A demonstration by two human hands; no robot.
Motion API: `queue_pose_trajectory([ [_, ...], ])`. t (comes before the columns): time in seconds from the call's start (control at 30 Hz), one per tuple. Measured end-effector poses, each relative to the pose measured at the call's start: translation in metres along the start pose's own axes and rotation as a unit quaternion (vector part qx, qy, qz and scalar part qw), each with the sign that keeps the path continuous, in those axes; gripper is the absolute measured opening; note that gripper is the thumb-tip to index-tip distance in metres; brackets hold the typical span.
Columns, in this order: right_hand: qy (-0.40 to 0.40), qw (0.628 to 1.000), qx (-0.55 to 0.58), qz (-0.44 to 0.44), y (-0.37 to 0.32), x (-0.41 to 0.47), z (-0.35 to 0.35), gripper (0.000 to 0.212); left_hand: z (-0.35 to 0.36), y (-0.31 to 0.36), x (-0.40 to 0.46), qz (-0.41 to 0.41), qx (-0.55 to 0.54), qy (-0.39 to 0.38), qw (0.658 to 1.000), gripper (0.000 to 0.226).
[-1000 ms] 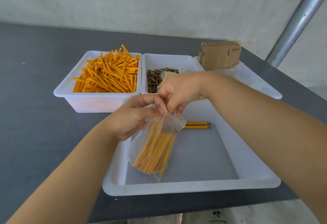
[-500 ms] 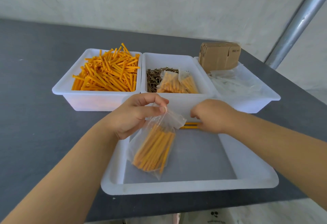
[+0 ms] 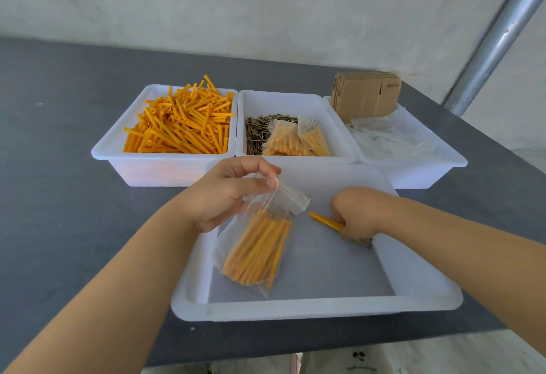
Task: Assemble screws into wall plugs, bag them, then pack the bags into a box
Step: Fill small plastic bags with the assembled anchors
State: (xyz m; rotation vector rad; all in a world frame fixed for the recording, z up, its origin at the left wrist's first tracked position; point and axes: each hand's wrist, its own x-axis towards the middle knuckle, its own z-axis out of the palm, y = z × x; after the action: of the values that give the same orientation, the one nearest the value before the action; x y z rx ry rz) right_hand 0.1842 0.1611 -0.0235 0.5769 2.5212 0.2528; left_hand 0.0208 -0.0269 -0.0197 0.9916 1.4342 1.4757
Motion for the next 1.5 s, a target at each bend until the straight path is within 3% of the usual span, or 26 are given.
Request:
queue_pose_trajectory([
  [0.1,-0.017,1.0,-0.006,-0.021,0.0,-0.006,-0.003,0.02,0.0,0.0,0.001,0.0,0.004,-0.001,1.0,0.007],
  [0.2,0.013,1.0,0.001,-0.028,-0.002,-0.01,-0.002,0.017,0.0,0.0,0.001,0.0,0.009,-0.001,1.0,0.01],
  [0.3,0.028,0.99,0.129,-0.039,0.005,-0.013,-0.009,0.012,0.0,0.0,0.001,-0.002,0.013,0.001,1.0,0.012],
  [0.4,0.01,0.948,0.315,-0.037,0.016,-0.016,-0.019,0.008,0.0,-0.001,0.002,-0.003,0.011,0.001,1.0,0.013],
  [0.6,0.035,0.932,0.361,-0.002,0.039,-0.021,-0.031,0.012,0.0,-0.001,0.002,-0.004,0.016,0.005,1.0,0.013],
  [0.73,0.148,0.847,0.511,-0.018,0.052,-0.026,-0.048,0.014,0.0,-0.001,0.003,-0.004,0.007,0.003,1.0,0.011],
  [0.83,0.175,0.796,0.577,-0.055,0.055,-0.027,-0.065,0.009,-0.001,-0.002,0.003,-0.006,0.01,0.002,1.0,0.012],
  [1.0,0.057,0.838,0.53,-0.116,0.036,-0.015,-0.08,0.009,-0.001,-0.002,0.003,0.0,0.003,-0.006,1.0,0.009],
  [1.17,-0.069,0.856,0.494,-0.136,0.008,0.003,-0.095,0.006,-0.002,-0.001,0.002,0.01,0.001,-0.02,1.0,0.01],
  [1.3,-0.112,0.855,0.484,-0.152,-0.021,0.016,-0.1,0.004,-0.001,0.001,0.0,0.03,-0.021,-0.04,0.999,0.01],
  [1.4,-0.142,0.829,0.51,-0.182,-0.026,0.015,-0.108,0.02,-0.001,0.001,0.0,0.033,-0.027,-0.039,0.998,0.01],
  [1.5,-0.12,0.816,0.538,-0.172,-0.018,0.011,-0.114,0.031,-0.001,0.002,0.0,0.044,-0.035,-0.04,0.998,0.003],
])
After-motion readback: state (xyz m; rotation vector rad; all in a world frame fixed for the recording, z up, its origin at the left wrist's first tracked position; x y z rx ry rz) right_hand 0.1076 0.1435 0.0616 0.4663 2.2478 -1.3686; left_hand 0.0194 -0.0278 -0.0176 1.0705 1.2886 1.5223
